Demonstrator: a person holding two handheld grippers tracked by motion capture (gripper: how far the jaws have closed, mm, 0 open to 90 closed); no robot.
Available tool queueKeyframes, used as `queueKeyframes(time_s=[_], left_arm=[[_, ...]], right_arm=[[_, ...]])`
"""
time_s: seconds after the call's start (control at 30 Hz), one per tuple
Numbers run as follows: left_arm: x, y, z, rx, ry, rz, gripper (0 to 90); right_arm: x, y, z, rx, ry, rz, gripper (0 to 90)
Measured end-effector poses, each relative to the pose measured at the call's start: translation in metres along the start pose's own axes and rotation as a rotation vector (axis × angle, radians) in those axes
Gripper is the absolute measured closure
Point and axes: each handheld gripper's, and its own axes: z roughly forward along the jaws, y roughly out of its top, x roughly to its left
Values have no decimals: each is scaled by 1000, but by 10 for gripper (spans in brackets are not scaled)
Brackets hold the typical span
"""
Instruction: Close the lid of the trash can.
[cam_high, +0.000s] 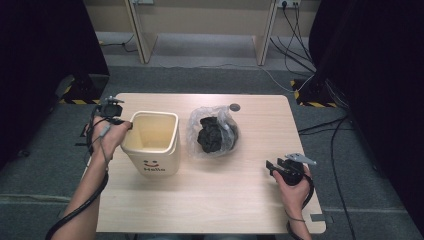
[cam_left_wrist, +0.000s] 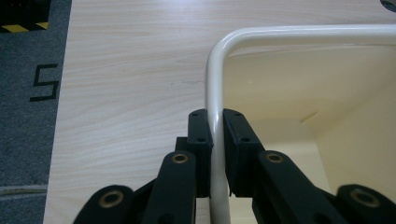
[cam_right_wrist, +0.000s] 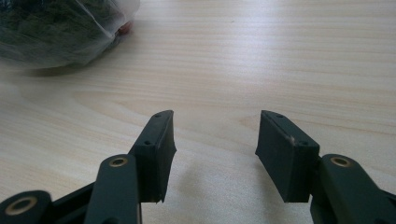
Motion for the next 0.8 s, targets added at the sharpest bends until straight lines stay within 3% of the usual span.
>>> queueKeyframes(time_s=[0.53,0.8], left_arm=[[-1,-3,2,7,17,-7,814],[-2,-5,-1,5,12,9,805]], right_arm=[[0,0,0,-3,1,4,467],[0,0,0,-2,0,3,468]])
